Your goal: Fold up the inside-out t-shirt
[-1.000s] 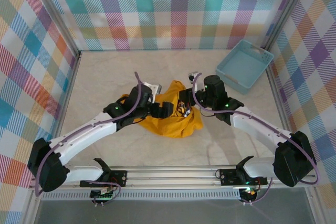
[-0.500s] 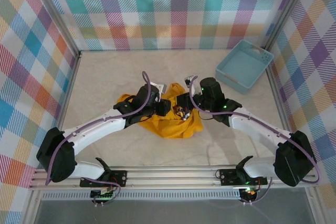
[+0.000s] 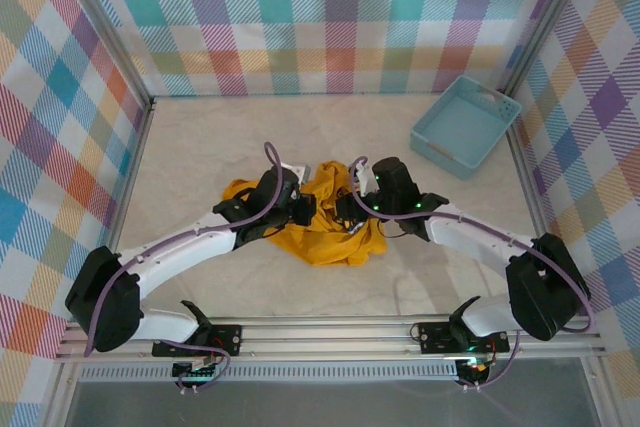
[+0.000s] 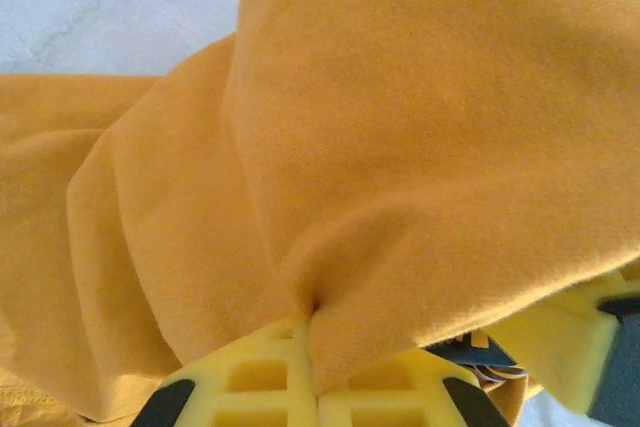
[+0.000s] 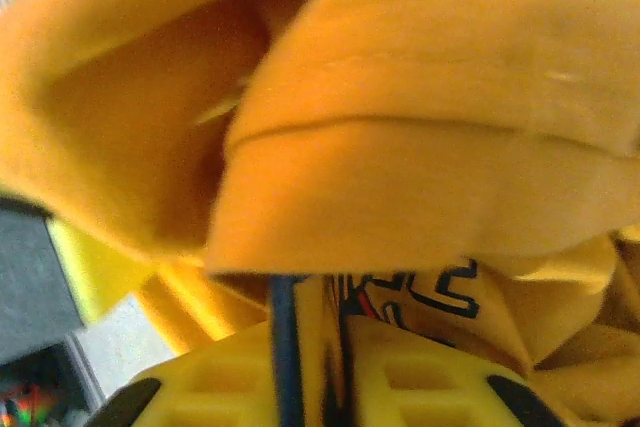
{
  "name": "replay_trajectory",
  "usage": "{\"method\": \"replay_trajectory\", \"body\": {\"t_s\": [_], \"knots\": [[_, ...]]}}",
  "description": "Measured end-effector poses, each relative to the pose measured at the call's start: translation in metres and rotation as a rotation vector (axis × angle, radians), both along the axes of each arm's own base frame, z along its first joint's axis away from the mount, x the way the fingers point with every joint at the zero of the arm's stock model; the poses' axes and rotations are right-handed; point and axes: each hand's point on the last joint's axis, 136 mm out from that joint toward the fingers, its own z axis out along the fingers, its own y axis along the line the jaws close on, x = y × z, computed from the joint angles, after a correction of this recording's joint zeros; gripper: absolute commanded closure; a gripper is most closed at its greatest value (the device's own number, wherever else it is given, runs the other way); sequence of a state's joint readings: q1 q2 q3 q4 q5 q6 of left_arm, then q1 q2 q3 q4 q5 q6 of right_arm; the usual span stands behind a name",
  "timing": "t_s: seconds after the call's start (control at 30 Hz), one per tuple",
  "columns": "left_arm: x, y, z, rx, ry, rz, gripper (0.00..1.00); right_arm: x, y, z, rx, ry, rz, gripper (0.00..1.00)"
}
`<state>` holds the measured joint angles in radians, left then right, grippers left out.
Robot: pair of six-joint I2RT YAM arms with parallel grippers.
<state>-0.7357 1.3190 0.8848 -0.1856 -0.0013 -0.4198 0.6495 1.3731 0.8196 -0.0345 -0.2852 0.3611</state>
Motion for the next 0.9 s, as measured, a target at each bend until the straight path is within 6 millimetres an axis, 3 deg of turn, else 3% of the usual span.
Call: {"method": "replay_trajectory", "body": {"t_s": [0.1,0.17,0.4,0.47,0.53,0.6,0.67,0.73,0.77,0.8,0.9], "knots": [[0.008,0.017,0.005,-0.013,0.001,0.049,1.00,-0.002,-0.008,0.006,-0.025,-0.026,-0.016,1.00],[0.018,0.039,0.010,-0.022,0.005,0.109,1.00,-0.003,-0.018,0.021,-0.026,-0.067,-0.037,1.00],[0.054,0.146,0.059,-0.173,-0.028,0.401,1.00,0.002,-0.081,0.121,0.153,-0.259,-0.171,1.00],[0.060,0.159,0.076,-0.220,-0.049,0.436,1.00,0.003,-0.090,0.139,0.205,-0.282,-0.191,1.00],[0.064,0.156,0.090,-0.251,-0.058,0.414,1.00,0.001,-0.087,0.148,0.255,-0.279,-0.167,1.00],[0.069,0.150,0.089,-0.245,-0.026,0.395,1.00,0.001,-0.079,0.144,0.294,-0.249,-0.132,1.00],[0.079,0.145,0.073,-0.194,0.041,0.386,0.91,0.002,-0.071,0.123,0.304,-0.200,-0.107,1.00],[0.089,0.146,0.037,-0.104,0.142,0.407,0.88,-0.001,-0.067,0.081,0.271,-0.120,-0.101,1.00],[0.089,0.148,0.016,-0.053,0.195,0.422,0.81,-0.006,-0.065,0.061,0.247,-0.080,-0.100,1.00],[0.084,0.151,-0.006,0.002,0.257,0.436,0.68,-0.014,-0.064,0.038,0.213,-0.035,-0.093,1.00],[0.055,0.156,-0.045,0.136,0.378,0.453,0.50,-0.037,-0.055,0.000,0.128,0.027,-0.055,1.00]]}}
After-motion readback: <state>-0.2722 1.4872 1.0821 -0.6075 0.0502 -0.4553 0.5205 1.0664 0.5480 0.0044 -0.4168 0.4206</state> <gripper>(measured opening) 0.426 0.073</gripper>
